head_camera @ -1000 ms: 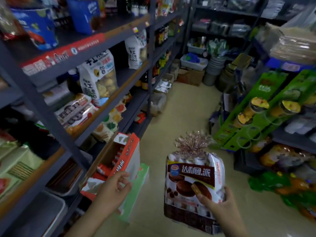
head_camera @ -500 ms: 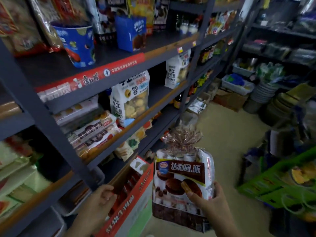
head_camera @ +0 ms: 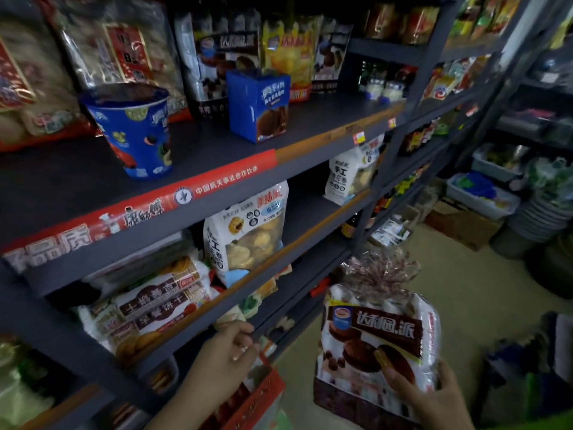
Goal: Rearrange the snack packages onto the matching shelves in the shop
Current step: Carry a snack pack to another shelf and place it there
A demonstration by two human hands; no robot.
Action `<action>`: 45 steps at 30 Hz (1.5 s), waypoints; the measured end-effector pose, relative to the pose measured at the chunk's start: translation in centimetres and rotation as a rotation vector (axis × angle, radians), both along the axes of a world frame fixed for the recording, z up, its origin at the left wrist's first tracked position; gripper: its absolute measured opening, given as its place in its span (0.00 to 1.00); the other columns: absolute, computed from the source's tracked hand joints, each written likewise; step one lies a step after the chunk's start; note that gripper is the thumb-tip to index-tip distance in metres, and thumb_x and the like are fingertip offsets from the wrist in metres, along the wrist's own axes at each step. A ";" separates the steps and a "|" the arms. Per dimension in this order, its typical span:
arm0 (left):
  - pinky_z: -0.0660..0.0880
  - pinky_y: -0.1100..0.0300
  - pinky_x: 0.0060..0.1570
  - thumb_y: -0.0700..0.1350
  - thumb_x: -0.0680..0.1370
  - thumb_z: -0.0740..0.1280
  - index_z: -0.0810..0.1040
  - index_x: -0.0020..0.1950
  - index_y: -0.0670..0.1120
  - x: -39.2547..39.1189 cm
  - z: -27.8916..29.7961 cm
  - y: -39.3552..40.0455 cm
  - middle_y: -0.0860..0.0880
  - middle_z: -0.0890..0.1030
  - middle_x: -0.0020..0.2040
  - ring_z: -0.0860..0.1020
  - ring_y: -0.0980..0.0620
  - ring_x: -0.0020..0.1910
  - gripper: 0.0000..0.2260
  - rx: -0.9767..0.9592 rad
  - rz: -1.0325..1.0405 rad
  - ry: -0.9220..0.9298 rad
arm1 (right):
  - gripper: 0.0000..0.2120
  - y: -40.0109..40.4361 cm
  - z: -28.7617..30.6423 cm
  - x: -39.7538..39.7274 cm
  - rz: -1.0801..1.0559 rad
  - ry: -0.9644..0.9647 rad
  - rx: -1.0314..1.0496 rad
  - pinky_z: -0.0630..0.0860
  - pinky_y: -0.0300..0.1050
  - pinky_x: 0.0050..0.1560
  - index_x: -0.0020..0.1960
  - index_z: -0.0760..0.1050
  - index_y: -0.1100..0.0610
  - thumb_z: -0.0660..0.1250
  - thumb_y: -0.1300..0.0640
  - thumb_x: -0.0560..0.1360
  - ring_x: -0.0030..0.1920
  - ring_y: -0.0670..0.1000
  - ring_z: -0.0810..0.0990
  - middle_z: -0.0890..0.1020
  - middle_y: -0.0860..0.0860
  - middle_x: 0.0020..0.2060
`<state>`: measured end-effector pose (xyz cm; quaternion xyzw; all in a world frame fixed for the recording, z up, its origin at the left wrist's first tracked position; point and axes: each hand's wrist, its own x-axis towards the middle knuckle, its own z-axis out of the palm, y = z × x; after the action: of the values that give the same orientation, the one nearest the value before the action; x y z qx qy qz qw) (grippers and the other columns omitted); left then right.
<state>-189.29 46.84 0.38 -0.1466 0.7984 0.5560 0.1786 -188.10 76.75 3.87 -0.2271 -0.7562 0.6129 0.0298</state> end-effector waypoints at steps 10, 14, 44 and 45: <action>0.73 0.66 0.46 0.40 0.77 0.66 0.75 0.54 0.45 -8.3 1.4 12.3 0.49 0.75 0.42 0.75 0.52 0.42 0.07 -0.171 0.073 0.102 | 0.29 10.8 -0.7 -10.1 0.110 0.031 -0.075 0.75 0.40 0.55 0.47 0.82 0.59 0.86 0.57 0.48 0.50 0.44 0.82 0.84 0.53 0.49; 0.73 0.66 0.44 0.46 0.77 0.66 0.73 0.53 0.52 -13.3 1.8 20.4 0.53 0.77 0.43 0.77 0.57 0.42 0.06 -0.272 0.029 0.190 | 0.37 18.7 -0.8 -15.3 0.136 -0.001 -0.114 0.74 0.45 0.52 0.55 0.77 0.57 0.85 0.53 0.49 0.48 0.47 0.82 0.84 0.51 0.47; 0.71 0.77 0.41 0.53 0.71 0.65 0.73 0.49 0.63 -28.7 19.3 17.8 0.60 0.81 0.43 0.77 0.67 0.45 0.08 -0.566 0.420 0.793 | 0.32 11.7 22.2 -48.7 0.813 0.175 -0.143 0.71 0.50 0.64 0.53 0.80 0.41 0.75 0.33 0.51 0.62 0.44 0.74 0.76 0.39 0.62; 0.71 0.76 0.43 0.53 0.72 0.66 0.72 0.49 0.63 -29.4 20.4 17.3 0.61 0.80 0.44 0.77 0.66 0.47 0.09 -0.569 0.413 0.829 | 0.30 10.4 22.8 -50.2 0.830 0.159 -0.179 0.73 0.51 0.62 0.53 0.80 0.43 0.76 0.35 0.53 0.62 0.47 0.76 0.77 0.42 0.62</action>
<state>-218.71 64.14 20.82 -0.1113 0.8755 0.3525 -0.3111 -238.30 87.17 26.70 0.1425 -0.7228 0.6516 -0.1807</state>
